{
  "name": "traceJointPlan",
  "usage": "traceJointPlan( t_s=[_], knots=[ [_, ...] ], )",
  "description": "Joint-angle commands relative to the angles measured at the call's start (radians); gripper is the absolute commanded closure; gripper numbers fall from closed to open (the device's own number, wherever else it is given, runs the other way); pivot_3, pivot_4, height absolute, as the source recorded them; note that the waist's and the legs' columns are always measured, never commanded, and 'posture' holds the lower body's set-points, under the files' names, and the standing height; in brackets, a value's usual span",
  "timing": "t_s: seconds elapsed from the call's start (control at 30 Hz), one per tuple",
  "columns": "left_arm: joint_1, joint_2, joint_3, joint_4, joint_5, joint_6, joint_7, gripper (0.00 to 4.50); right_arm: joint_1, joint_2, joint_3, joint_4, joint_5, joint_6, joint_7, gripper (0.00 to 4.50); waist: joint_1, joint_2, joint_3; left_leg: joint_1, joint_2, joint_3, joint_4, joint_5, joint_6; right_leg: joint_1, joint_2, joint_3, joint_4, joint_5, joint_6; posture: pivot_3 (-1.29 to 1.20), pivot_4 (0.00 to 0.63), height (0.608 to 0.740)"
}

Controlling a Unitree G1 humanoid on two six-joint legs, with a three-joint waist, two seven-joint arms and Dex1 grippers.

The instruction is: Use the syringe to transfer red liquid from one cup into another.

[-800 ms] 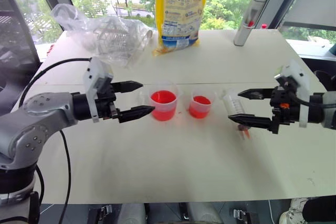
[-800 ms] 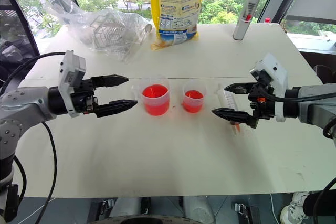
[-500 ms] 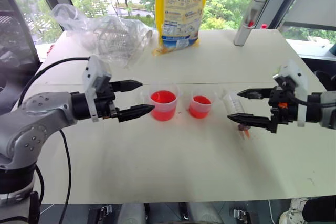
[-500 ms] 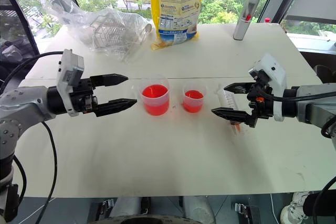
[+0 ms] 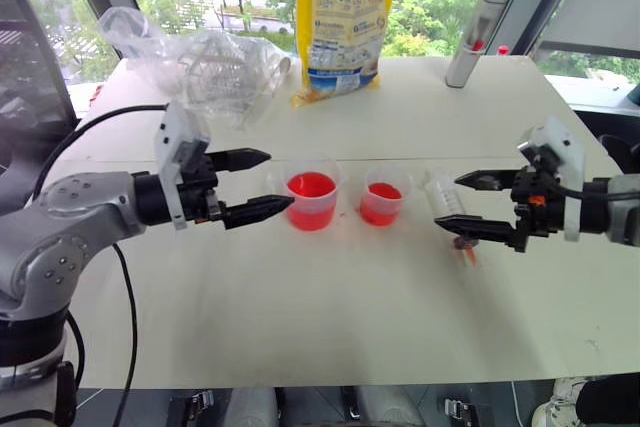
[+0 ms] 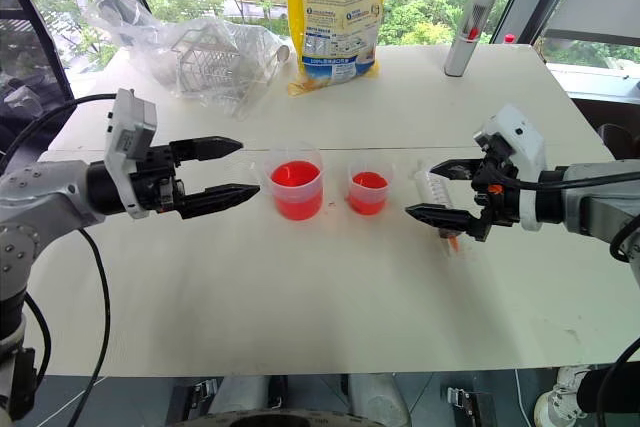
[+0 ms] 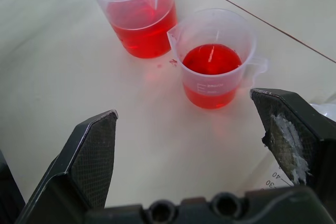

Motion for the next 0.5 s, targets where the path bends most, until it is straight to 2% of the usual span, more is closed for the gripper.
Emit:
traceJointPlan(
  t_s=[0.03,0.13,0.33,0.4,0.5],
  knots=[
    [-0.012,-0.003,0.001,-0.008,0.007,-0.027,-0.005,0.00,-0.028,-0.030,0.003,0.001,-0.009,0.021,-0.022,0.07,0.000,0.000,0.000,0.000,0.000,0.000,0.000,0.000,0.000,0.000,0.000,0.000,0.000,0.000,0.000,0.00,0.150,0.740],
    [-0.025,-0.004,-0.013,0.001,0.014,-0.035,-0.008,0.00,-0.041,-0.046,0.037,0.009,-0.020,0.049,-0.039,0.07,0.000,0.000,0.000,0.000,0.000,0.000,0.000,0.000,0.000,0.000,0.000,0.000,0.000,0.000,0.000,0.00,0.150,0.740],
    [-0.046,-0.010,-0.040,0.024,0.043,-0.060,-0.029,0.00,-0.215,-0.038,0.207,0.122,-0.084,0.168,-0.106,0.07,-0.002,0.000,0.000,0.001,0.000,0.001,0.000,0.000,0.000,0.000,0.000,0.001,0.000,0.000,0.000,0.00,0.150,0.740],
    [-0.049,-0.024,-0.058,0.030,0.066,-0.081,-0.036,0.00,-0.362,0.024,0.345,0.278,-0.182,0.248,-0.180,0.07,-0.004,0.000,0.000,0.001,0.000,0.001,0.000,0.000,0.000,0.000,0.000,0.001,0.000,0.000,0.000,0.00,0.150,0.740],
    [-0.040,-0.048,-0.073,0.023,0.085,-0.099,-0.029,0.00,-0.488,0.097,0.476,0.470,-0.292,0.288,-0.235,0.07,-0.003,0.000,0.000,0.001,-0.001,0.002,0.001,0.000,0.000,-0.001,0.000,0.002,0.000,-0.001,-0.002,0.00,0.150,0.740]
  ],
)
